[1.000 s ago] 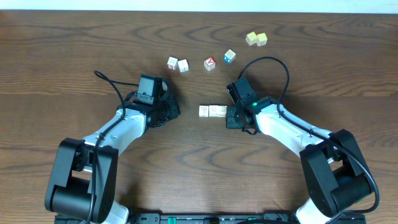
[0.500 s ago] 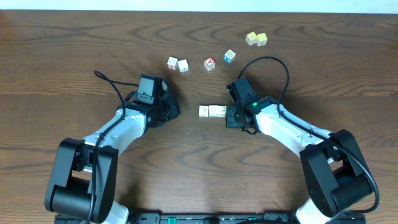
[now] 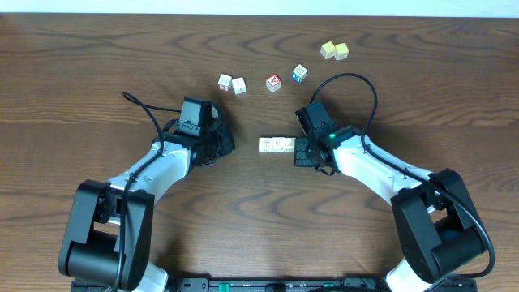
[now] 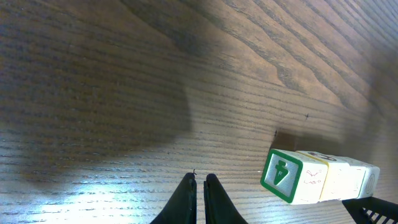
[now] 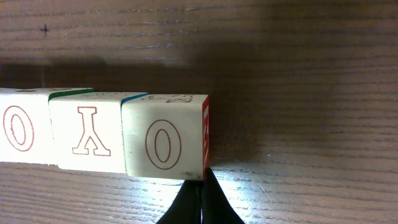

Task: Lift 4 blocks

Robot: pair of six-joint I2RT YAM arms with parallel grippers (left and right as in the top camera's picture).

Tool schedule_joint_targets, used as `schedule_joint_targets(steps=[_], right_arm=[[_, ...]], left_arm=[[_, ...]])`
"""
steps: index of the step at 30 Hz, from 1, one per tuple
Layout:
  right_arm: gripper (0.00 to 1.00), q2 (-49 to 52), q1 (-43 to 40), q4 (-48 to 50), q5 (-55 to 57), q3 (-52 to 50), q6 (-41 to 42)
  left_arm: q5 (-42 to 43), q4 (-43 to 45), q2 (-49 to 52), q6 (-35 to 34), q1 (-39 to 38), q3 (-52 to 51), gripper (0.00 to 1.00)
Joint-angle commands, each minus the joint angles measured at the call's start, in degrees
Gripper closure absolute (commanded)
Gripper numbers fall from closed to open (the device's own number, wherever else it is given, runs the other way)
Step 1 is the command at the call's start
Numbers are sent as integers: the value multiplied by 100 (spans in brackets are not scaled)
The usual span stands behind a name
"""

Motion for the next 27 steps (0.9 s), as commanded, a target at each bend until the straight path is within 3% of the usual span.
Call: schedule_joint_targets(steps=[1, 18, 27], right_arm=[[99, 11, -44, -7, 17, 66, 0], [99, -831, -94, -481, 15, 66, 0], [99, -1008, -1228, -343, -485, 63, 39]], left_arm=[[-72, 4, 46, 94, -4, -4, 92], [-76, 33, 46, 118, -142, -4, 92], [-739, 361, 111, -647, -240, -4, 92]])
